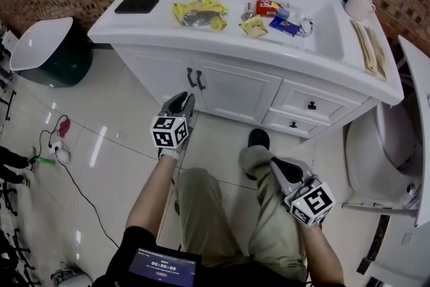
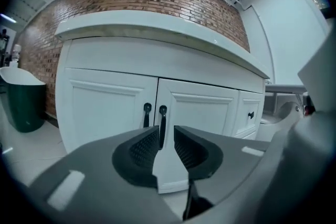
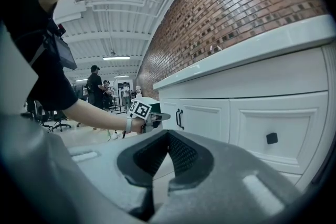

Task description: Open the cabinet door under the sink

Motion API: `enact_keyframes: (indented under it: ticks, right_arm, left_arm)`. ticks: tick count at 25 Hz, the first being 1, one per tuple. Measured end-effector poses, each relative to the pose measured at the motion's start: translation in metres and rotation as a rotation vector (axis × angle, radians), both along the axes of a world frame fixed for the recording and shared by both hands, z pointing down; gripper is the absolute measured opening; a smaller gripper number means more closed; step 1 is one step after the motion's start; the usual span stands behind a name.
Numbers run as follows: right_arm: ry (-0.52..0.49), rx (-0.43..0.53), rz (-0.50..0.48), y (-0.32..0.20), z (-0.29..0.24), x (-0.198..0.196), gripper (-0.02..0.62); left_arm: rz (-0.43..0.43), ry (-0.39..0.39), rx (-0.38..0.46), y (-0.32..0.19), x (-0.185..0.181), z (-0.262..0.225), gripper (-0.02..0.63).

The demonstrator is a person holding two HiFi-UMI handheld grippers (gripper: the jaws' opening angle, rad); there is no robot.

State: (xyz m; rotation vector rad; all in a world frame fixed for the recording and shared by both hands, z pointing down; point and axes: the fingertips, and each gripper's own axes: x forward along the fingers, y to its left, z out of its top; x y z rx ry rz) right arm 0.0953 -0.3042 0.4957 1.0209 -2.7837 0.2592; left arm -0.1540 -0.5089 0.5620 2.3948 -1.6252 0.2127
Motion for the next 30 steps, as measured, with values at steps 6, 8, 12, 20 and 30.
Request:
enact_keyframes:
  ticks: [6,8,12,20,30]
  right_arm:
    - [0.012,-0.002,-0.002,0.003,0.004,0.001,-0.009]
    - [0.017,-0.003,-0.003,0.004,0.004,0.001,-0.009]
    - [0.017,-0.003,0.000,0.003,0.003,0.000,-0.009]
    - [0.026,-0.006,0.011,0.001,0.004,-0.003,-0.009]
    - [0.044,-0.006,0.011,-0.001,0.005,-0.010,-0.009]
  left_arm:
    - [-0.072,-0.075,0.003,-0.038,-0.012,0.007,0.094]
    - [-0.085,-0.095,-0.006,-0.048,-0.015,0.010,0.094]
    - [-0.089,-0.135,-0.021,-0.067,-0.015,0.013,0.094]
    - [-0.107,-0.173,-0.038,-0.088,-0.012,0.017,0.077]
    - [-0.096,-0.144,-0.028,-0.075,-0.015,0.018,0.060]
